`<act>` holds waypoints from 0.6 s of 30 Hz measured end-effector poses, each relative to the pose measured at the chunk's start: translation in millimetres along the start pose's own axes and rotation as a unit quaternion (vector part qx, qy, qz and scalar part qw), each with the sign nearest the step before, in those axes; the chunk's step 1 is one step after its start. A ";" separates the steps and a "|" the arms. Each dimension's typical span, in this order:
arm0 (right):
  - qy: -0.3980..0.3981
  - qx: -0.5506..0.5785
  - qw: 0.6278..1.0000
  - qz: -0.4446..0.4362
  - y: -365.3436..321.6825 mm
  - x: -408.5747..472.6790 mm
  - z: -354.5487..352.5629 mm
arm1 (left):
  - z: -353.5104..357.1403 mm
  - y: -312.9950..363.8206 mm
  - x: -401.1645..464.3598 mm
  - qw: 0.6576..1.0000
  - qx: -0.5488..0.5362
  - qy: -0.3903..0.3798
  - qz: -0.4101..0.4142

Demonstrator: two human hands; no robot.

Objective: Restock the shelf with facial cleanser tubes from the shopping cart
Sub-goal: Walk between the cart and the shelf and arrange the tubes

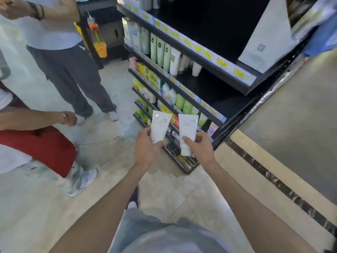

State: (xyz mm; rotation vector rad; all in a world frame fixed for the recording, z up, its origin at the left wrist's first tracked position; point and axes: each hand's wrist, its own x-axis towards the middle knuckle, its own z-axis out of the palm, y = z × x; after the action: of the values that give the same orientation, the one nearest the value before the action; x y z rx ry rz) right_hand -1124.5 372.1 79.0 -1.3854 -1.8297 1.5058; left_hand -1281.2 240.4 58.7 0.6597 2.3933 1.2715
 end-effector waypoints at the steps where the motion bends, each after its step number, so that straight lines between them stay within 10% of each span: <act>1: 0.007 0.005 1.000 0.004 -5.4 10.3 6.7 | -0.2 -0.1 18.0 1.000 0.007 -0.006 0.006; 18: 0.194 0.049 0.979 0.040 -96.9 150.9 99.1 | -5.5 13.9 273.1 0.973 0.087 -0.170 0.131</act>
State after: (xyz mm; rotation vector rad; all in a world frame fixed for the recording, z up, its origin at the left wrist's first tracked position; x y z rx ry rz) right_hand -1310.2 458.1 90.5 -1.5883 -1.4584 1.2340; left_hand -1507.4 393.9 49.5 1.1761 2.1961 0.9498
